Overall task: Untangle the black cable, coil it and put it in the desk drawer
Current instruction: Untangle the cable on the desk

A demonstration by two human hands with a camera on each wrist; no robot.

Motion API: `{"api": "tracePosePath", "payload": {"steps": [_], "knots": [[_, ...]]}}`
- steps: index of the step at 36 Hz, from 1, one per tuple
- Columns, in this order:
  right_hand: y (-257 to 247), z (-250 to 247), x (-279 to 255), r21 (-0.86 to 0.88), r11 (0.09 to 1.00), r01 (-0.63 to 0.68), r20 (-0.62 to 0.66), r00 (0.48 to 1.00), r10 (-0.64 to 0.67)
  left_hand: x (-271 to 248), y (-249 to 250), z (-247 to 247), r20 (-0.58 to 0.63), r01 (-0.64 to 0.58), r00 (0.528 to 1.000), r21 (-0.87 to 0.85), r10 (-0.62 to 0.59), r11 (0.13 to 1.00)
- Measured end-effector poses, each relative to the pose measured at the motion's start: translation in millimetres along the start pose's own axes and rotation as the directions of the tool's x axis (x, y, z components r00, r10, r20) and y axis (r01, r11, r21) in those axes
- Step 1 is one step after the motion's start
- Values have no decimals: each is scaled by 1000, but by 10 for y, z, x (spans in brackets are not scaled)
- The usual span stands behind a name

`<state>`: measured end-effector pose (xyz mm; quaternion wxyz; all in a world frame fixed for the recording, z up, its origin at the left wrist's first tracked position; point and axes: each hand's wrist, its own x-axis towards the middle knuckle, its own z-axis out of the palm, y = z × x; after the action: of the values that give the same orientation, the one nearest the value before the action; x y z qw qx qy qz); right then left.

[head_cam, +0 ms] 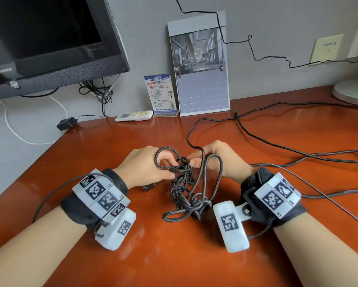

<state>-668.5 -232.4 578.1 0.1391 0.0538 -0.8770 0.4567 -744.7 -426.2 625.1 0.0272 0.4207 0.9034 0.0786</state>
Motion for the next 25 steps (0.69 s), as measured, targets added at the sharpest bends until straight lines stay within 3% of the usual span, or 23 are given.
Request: {"api": "tracePosePath", "payload": {"steps": [3,6,11,15,18,21,25], "knots": [[19,-38,27,-65,997,-30,-129,991,21,-34,-65,-44,-8,42,999,109,-41,993],[72,-105,51,-47,993,-109,-289,953,91,-86,-168,-86,-1,84,996,101,-84,991],[48,-64,61,-79,979,-190,-356,922,151,-120,-189,-79,87,55,994,43,-59,998],[32,-29,61,-169,940,-298,-322,918,233,-133,-212,-37,149,59,988,-99,-44,993],[54,-30,40,-184,928,-325,-288,920,266,-116,-197,16,130,47,991,-97,-34,994],[23,-23,9,-229,919,-322,-154,944,293,-82,-148,43,88,1,996,-16,1,1000],[-44,-25,-29,-328,860,-392,-21,913,408,-39,-138,19,87,-61,995,132,50,989]]}}
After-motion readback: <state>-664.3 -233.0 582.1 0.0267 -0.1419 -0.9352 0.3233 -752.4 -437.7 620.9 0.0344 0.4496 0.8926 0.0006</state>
